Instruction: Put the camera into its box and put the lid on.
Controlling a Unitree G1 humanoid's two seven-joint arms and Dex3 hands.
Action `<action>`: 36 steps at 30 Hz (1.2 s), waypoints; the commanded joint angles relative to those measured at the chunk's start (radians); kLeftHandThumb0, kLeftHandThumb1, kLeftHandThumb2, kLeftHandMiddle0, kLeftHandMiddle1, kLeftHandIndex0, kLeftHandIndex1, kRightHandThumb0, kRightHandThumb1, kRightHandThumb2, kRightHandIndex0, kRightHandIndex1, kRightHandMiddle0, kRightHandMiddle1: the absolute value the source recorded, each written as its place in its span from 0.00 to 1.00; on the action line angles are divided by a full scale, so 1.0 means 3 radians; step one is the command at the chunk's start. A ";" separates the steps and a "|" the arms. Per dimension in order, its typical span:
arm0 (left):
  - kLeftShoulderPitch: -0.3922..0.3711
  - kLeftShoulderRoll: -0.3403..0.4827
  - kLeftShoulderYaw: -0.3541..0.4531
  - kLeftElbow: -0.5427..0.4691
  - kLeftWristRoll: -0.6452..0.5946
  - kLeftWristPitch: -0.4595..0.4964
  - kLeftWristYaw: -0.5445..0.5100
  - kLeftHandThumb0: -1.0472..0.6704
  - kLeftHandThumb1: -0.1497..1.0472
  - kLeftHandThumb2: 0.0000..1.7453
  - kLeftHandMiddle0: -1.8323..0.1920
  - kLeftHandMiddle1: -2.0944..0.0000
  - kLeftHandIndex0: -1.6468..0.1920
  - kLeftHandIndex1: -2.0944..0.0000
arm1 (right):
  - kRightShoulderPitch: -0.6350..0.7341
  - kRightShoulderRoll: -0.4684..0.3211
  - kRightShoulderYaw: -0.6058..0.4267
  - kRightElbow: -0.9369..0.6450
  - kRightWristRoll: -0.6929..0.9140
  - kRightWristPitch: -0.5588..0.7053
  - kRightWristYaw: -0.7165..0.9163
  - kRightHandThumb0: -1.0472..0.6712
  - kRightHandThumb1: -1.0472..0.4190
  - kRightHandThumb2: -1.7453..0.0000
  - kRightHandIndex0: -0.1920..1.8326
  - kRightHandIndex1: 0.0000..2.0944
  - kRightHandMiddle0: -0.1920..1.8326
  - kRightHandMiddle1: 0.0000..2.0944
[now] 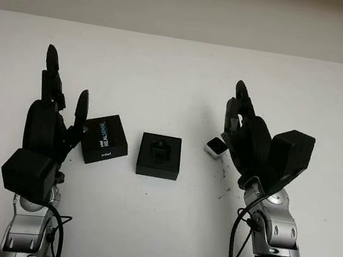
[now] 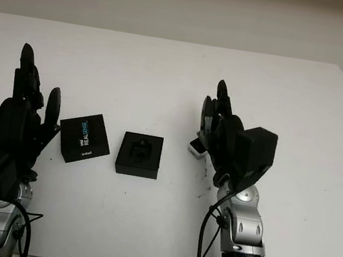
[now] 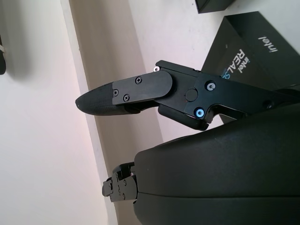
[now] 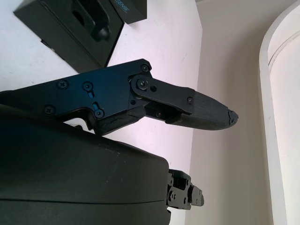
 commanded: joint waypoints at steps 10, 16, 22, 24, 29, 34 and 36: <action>-0.0049 0.0003 0.0003 -0.0047 -0.0012 0.0108 -0.0033 0.24 1.00 0.31 0.96 0.97 0.95 0.97 | -0.0074 -0.0010 0.0010 -0.0052 0.0039 0.0107 0.0057 0.23 0.00 0.62 0.03 0.03 0.03 0.03; -0.0023 0.0018 0.0034 -0.0048 -0.0068 0.0076 -0.0072 0.23 1.00 0.31 0.96 0.98 0.96 0.97 | -0.0329 -0.0425 -0.0102 0.0048 -0.0103 -0.0196 0.0267 0.21 0.01 0.89 0.12 0.06 0.12 0.07; -0.0045 0.0031 0.0054 -0.0061 -0.0043 0.0079 -0.0060 0.22 1.00 0.31 0.96 0.97 0.95 0.97 | -0.0942 -0.1151 -0.0126 0.0501 -0.0013 -0.0177 0.1138 0.39 0.15 0.97 0.15 0.06 0.05 0.29; -0.0044 0.0020 0.0052 -0.0068 -0.0041 0.0094 -0.0052 0.22 1.00 0.31 0.96 0.97 0.95 0.97 | -0.1129 -0.1354 -0.0020 0.0713 -0.0176 -0.0295 0.1311 0.42 0.18 0.97 0.17 0.07 0.03 0.36; -0.0022 -0.0001 0.0040 -0.0091 -0.0049 0.0114 -0.0046 0.22 1.00 0.30 0.96 0.97 0.95 0.97 | -0.1405 -0.1673 0.0257 0.1193 -0.0649 -0.0905 0.1533 0.48 0.21 0.98 0.23 0.10 0.08 0.37; 0.0004 0.0000 0.0032 -0.0143 -0.0005 0.0153 -0.0035 0.23 1.00 0.31 0.96 0.97 0.95 0.97 | -0.1585 -0.1938 0.0560 0.1572 -0.1147 -0.1558 0.1652 0.49 0.23 0.97 0.28 0.10 0.18 0.25; 0.0010 0.0002 0.0035 -0.0155 0.0007 0.0177 -0.0037 0.23 1.00 0.31 0.96 0.97 0.95 0.97 | -0.1635 -0.2030 0.0694 0.1652 -0.1376 -0.1713 0.1671 0.48 0.22 0.97 0.29 0.09 0.23 0.17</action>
